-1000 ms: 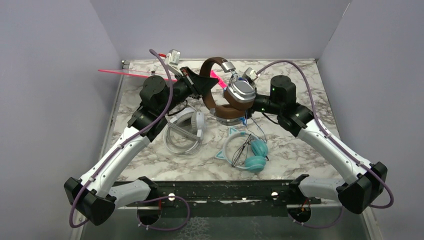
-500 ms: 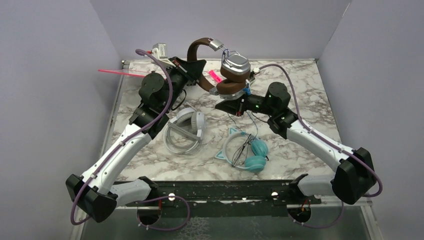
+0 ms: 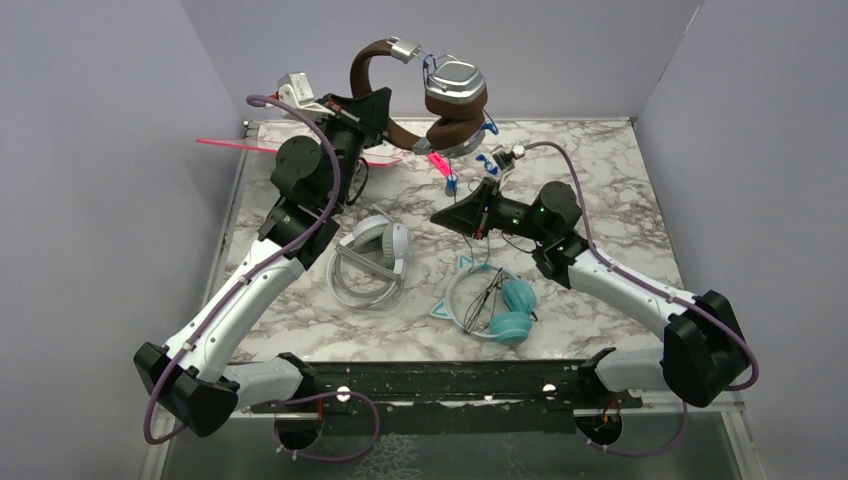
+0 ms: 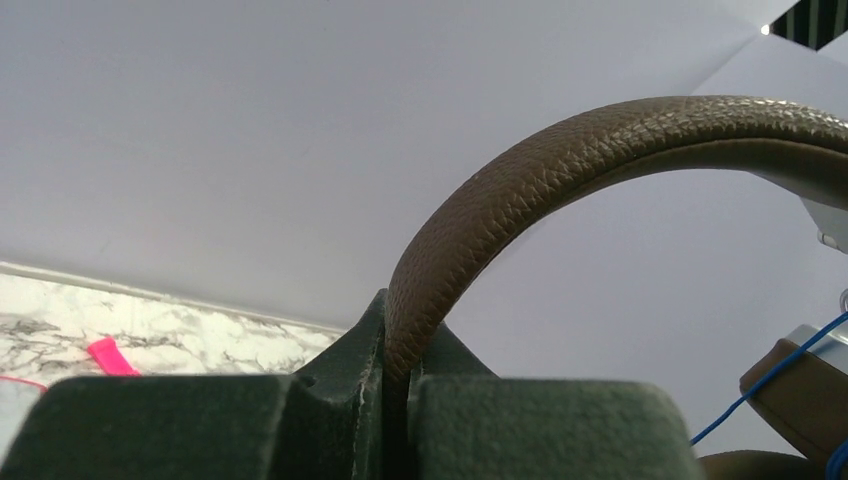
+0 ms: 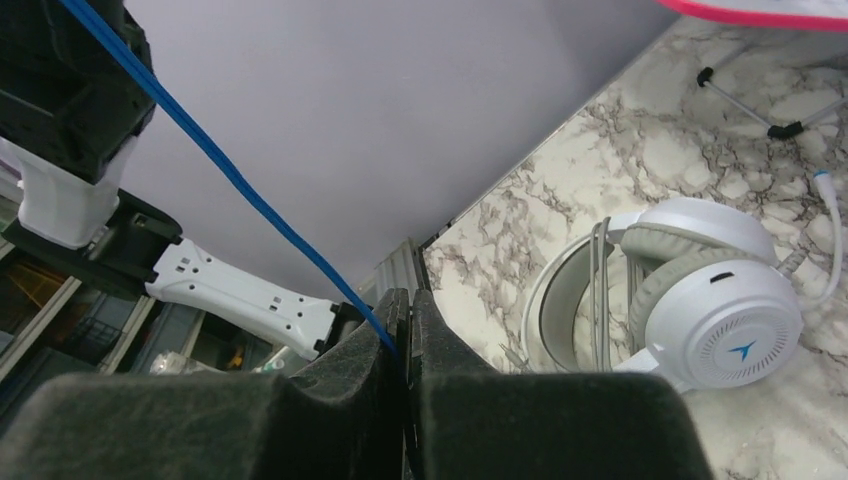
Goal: Wrap the headphones
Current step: Wrap the headphones cable around the headphones.
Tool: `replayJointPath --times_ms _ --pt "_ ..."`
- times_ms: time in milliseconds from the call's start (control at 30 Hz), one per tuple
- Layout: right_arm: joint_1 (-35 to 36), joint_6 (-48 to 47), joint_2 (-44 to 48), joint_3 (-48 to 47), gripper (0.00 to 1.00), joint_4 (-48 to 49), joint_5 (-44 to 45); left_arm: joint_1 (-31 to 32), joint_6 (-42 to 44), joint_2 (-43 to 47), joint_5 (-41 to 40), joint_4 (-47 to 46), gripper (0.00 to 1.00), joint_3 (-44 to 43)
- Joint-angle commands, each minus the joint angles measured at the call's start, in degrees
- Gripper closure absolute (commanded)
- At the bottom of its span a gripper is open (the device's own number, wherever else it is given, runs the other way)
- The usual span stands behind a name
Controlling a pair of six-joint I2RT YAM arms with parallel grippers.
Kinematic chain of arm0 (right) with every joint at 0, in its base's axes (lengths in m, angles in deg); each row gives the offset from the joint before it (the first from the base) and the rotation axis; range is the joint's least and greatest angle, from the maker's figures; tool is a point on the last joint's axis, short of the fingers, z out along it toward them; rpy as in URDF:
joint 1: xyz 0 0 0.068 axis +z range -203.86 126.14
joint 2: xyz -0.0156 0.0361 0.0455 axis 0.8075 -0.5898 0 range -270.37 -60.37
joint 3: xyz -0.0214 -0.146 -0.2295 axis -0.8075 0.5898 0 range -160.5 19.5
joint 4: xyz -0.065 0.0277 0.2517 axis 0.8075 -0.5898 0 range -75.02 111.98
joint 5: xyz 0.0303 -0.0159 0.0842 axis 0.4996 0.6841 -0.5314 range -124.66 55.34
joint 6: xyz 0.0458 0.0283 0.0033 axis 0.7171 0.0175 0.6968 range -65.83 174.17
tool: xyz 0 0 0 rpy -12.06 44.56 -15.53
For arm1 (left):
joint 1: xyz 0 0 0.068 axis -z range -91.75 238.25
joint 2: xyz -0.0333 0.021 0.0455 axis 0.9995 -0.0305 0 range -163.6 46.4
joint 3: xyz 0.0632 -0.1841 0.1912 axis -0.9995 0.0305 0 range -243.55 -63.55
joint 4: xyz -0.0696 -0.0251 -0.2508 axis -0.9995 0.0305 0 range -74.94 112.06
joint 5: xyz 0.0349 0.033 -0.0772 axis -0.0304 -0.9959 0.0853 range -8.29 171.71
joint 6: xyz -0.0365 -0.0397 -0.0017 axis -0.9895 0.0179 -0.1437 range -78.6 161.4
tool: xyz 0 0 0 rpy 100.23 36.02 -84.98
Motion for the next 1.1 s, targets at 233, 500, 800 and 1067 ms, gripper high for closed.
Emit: replayJointPath --times_ms 233,500,800,1067 --pt "3.1 0.7 1.6 5.4 0.90 8.4 4.1 0.0 5.1 -2.9 -11.8 -5.7 1.00 -7.4" --pt "6.8 -2.5 7.8 6.6 0.97 -0.5 4.4 0.0 16.2 -7.2 -19.2 -7.8 1.00 -10.2" --pt "9.0 -6.3 15.0 0.4 1.00 -16.6 2.9 0.0 29.9 -11.3 -25.5 -9.9 1.00 -10.0" --pt "9.0 -21.8 10.1 -23.5 0.99 -55.5 1.1 4.6 51.5 -14.8 -27.2 -10.8 1.00 -6.9"
